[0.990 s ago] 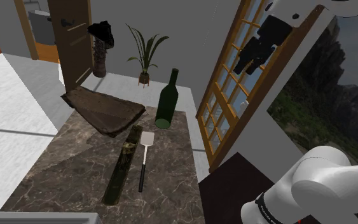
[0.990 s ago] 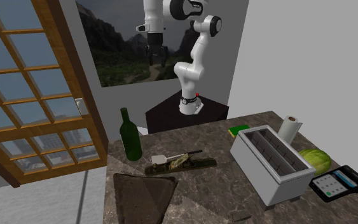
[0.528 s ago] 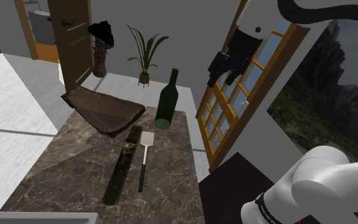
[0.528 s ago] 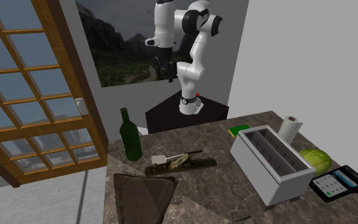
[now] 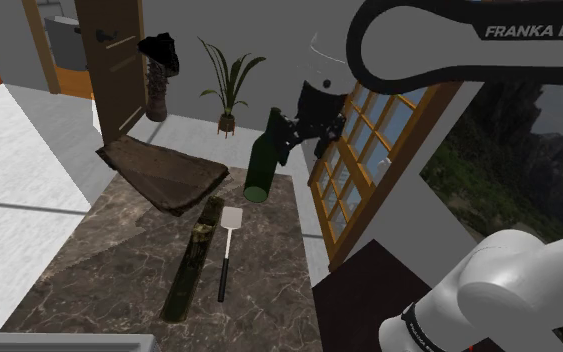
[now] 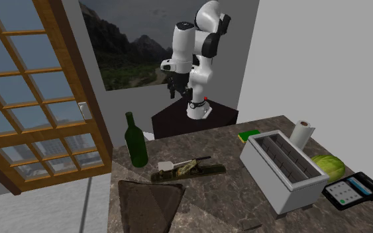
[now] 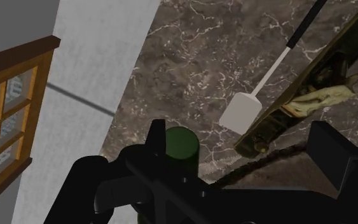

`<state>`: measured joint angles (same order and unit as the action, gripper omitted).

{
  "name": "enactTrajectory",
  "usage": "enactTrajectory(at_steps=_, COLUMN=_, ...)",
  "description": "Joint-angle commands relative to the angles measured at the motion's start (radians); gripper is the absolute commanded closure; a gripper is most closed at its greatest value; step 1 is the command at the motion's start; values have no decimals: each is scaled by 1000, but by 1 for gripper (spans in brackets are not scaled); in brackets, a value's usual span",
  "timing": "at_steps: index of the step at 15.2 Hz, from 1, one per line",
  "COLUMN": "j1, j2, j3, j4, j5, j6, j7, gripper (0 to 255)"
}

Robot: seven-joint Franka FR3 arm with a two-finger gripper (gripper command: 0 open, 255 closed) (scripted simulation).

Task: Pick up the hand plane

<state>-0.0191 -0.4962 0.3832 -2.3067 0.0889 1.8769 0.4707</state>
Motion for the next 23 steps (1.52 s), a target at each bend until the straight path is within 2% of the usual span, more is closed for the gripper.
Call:
enactTrajectory(at_steps=1, j1=-11, j2=73, j3=57, j4=24, j5=-23, j6=29, j7=80, gripper=0)
enactTrajectory(at_steps=6, j1=-39, j2=279, j3=185, j4=106, j5=-126, j6=74, j7=289, gripper=0)
enactTrajectory(at_steps=11, j1=-34, j2=532, j3=268, j4=228, j5=-296, j6=74, j7=525, gripper=0)
enactTrajectory(at_steps=14, j1=8, j2=694, j3=273, j4=321, j5=-404, j6=48, j7=657, gripper=0)
enactTrajectory(at_steps=18, j1=97, j2=899, j3=237, j4=465, j5=-516, j6=-5, j7=791, gripper=0)
enactTrajectory(at_steps=21, j1=169, j2=1043, j3=197, j4=589, j5=-573, j6=-51, j7=861, gripper=0)
enactTrajectory(at_steps=23, j1=172, j2=1050, j3=193, j4=586, j5=-577, j6=-42, j7=864, gripper=0)
